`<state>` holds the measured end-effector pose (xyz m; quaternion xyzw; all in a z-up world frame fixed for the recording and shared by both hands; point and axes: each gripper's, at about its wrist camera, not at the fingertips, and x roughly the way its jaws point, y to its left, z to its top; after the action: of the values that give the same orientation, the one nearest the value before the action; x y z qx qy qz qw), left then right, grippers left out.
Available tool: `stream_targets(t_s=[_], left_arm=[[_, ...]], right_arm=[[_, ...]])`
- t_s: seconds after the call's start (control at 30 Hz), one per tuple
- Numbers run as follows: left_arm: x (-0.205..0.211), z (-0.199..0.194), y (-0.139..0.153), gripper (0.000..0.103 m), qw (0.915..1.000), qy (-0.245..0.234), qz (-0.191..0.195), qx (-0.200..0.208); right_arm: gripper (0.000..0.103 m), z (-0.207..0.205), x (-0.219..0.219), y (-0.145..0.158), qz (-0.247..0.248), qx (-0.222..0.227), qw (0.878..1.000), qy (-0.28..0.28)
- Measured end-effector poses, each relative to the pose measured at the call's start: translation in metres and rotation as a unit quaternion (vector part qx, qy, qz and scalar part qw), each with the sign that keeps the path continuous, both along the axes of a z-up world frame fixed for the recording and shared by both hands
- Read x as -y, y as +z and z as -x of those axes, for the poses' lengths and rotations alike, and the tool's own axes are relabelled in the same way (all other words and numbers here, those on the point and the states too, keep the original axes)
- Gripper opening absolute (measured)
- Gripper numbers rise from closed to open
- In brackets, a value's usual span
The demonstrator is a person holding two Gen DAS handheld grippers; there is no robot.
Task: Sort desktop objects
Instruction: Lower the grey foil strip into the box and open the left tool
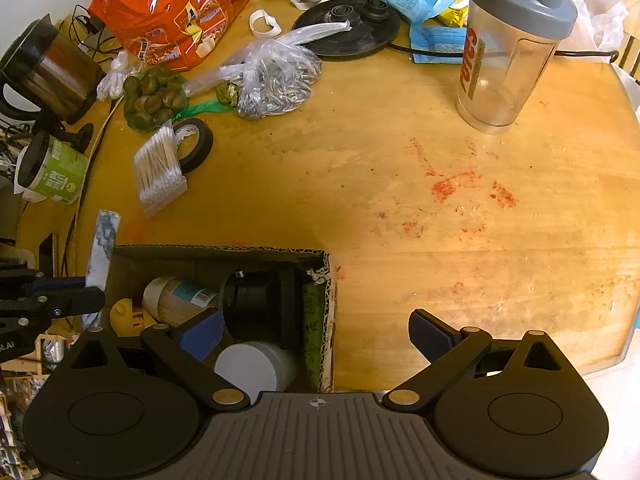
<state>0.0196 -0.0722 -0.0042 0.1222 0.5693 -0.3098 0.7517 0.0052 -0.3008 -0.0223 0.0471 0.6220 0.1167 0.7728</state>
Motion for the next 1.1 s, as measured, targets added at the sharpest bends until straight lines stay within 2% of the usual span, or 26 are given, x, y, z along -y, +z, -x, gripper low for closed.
stream_targets(t_s=[0.13, 0.3, 0.43, 0.67, 0.8, 0.87, 0.9, 0.93, 0.97, 1.0, 1.1], left_arm=[[0.009, 0.002, -0.005, 0.01, 0.9963, -0.076, -0.034, 0.022], [0.018, 0.006, -0.012, 0.01, 0.9812, -0.169, -0.075, 0.055], [0.025, 0.011, -0.023, 0.01, 0.9611, -0.239, -0.11, 0.083], [0.034, 0.022, -0.043, 0.01, 0.9157, -0.342, -0.168, 0.127], [0.036, 0.023, -0.048, 0.011, 0.9007, -0.368, -0.182, 0.142], [0.036, 0.024, -0.049, 0.012, 0.8974, -0.37, -0.187, 0.15], [0.036, 0.024, -0.05, 0.013, 0.8959, -0.371, -0.189, 0.154], [0.036, 0.024, -0.051, 0.03, 0.8944, -0.372, -0.192, 0.158], [0.036, 0.025, -0.052, 0.039, 0.8929, -0.373, -0.194, 0.162], [0.036, 0.025, -0.053, 0.055, 0.8913, -0.373, -0.196, 0.167], [0.034, 0.024, -0.05, 0.058, 0.8988, -0.358, -0.191, 0.166]], right_arm=[[0.099, 0.002, 0.003, 0.001, -0.006, 0.001, 1.0, -0.003], [0.099, 0.007, 0.008, 0.002, -0.002, 0.004, 1.0, -0.013], [0.099, 0.01, 0.015, 0.0, -0.005, 0.0, 1.0, -0.029], [0.099, 0.015, 0.028, -0.003, -0.005, -0.004, 0.998, -0.056], [0.099, 0.016, 0.033, -0.004, -0.005, -0.006, 0.998, -0.067], [0.099, 0.017, 0.034, -0.004, -0.005, -0.006, 0.997, -0.071], [0.099, 0.017, 0.035, -0.004, -0.006, -0.007, 0.997, -0.072], [0.099, 0.017, 0.035, -0.004, -0.006, -0.007, 0.997, -0.073], [0.099, 0.016, 0.035, -0.004, -0.006, -0.008, 0.997, -0.073], [0.099, 0.016, 0.035, -0.004, -0.005, -0.008, 0.997, -0.073], [0.099, 0.016, 0.035, -0.005, -0.005, -0.009, 0.997, -0.073]])
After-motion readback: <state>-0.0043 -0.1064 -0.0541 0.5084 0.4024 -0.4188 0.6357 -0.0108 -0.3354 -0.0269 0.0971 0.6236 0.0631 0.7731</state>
